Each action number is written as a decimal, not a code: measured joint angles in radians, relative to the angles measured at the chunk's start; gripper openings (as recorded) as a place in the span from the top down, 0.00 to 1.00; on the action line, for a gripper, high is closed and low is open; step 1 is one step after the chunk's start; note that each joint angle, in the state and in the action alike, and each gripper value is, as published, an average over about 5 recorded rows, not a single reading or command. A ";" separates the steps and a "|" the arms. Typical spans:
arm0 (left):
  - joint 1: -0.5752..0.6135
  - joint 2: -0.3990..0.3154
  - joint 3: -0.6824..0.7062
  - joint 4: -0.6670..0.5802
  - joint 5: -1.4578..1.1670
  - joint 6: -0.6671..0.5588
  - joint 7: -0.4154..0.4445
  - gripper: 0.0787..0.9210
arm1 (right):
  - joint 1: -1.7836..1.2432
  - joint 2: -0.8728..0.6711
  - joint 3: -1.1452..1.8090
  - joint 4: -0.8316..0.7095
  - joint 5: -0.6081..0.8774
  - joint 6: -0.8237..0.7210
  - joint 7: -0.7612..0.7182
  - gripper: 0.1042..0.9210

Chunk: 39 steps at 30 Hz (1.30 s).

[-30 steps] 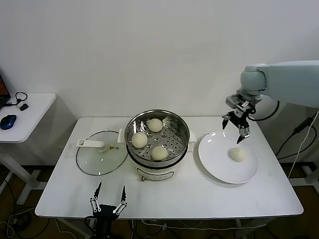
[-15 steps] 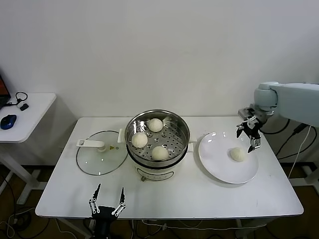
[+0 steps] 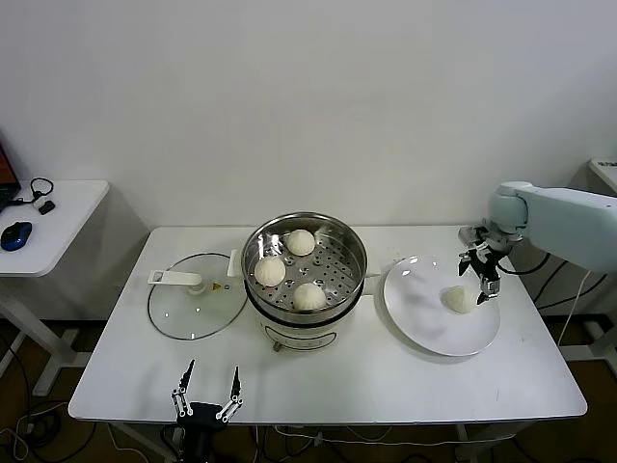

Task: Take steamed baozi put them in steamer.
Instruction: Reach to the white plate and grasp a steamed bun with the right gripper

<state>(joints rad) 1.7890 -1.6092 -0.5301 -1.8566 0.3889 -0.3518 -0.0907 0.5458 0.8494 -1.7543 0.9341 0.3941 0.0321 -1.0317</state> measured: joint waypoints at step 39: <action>-0.014 0.000 -0.017 0.019 0.000 0.007 0.003 0.12 | -0.218 0.036 0.213 -0.176 -0.111 -0.001 0.022 0.16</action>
<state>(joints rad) 1.7752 -1.6092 -0.5474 -1.8373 0.3891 -0.3450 -0.0877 0.3279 0.8852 -1.5416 0.7576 0.2827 0.0313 -1.0099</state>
